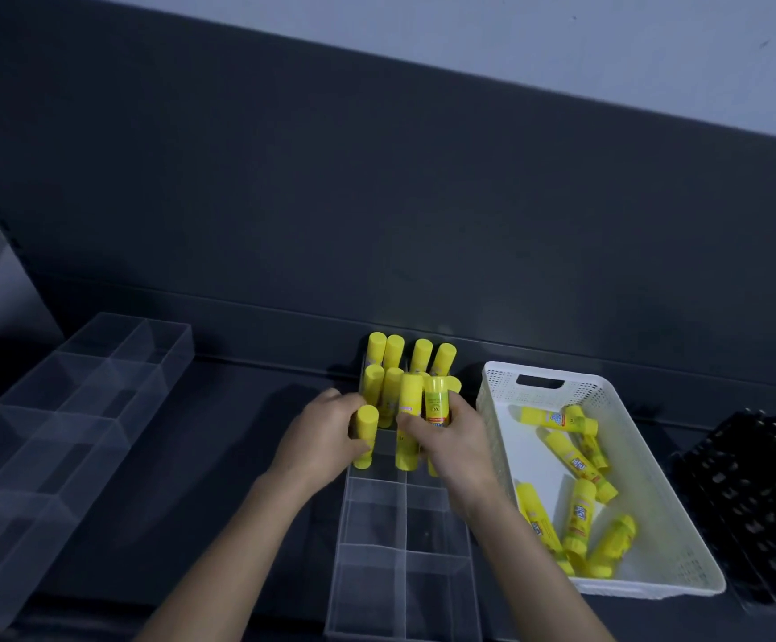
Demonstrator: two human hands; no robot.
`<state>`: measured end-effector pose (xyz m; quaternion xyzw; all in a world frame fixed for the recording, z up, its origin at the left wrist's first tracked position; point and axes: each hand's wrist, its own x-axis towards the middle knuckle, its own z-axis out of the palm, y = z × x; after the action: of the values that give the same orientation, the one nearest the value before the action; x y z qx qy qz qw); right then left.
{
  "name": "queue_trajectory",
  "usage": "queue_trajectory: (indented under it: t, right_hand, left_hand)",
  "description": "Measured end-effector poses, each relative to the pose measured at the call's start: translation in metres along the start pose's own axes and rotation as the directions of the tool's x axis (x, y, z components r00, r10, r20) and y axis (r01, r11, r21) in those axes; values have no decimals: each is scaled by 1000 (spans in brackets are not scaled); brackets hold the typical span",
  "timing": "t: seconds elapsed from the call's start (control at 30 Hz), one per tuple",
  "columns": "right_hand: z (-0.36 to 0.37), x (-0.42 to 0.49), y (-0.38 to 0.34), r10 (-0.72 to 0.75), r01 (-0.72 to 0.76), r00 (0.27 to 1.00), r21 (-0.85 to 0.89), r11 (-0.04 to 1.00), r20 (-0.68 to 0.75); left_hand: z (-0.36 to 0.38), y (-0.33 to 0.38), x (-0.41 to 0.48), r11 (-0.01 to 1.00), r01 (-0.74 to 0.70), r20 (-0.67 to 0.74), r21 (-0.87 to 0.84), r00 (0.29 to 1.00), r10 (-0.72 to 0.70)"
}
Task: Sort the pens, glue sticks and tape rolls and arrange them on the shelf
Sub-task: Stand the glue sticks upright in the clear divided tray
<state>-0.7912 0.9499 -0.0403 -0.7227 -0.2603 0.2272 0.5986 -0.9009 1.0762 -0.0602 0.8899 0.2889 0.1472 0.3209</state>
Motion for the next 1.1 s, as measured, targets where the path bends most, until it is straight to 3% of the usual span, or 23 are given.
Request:
queue_trajectory:
  t: [0.27,0.53,0.7,0.87,1.0,1.1]
  right_hand:
    - [6,4,6,8,-10,996,20,1000,83]
    - [11,7,18,65,-60,996,-79,995,60]
    - [9,11,19,52,-33,996,-236,971,75]
    - [6,11,16,43,-21,997,-308,951,65]
    - [2,11,7,29,-1,995,-293,956,92]
    - [2,12,1,-31,67,994,-372,926,102]
  left_hand:
    - [-9,-9,-8,949,142,-141,-282,972,-188]
    - [-15,-2,-17,845,158,-112,-510,962,-248]
    - [-15,-1,-17,948,125,-89,-293,983,-158]
    - [-11,1,-12,977,59,-77,-204,994,-76]
    - [-11,3,-9,977,57,-84,-208,994,-76]
    - [-16,9,-7,939,63,-139,-337,983,-116]
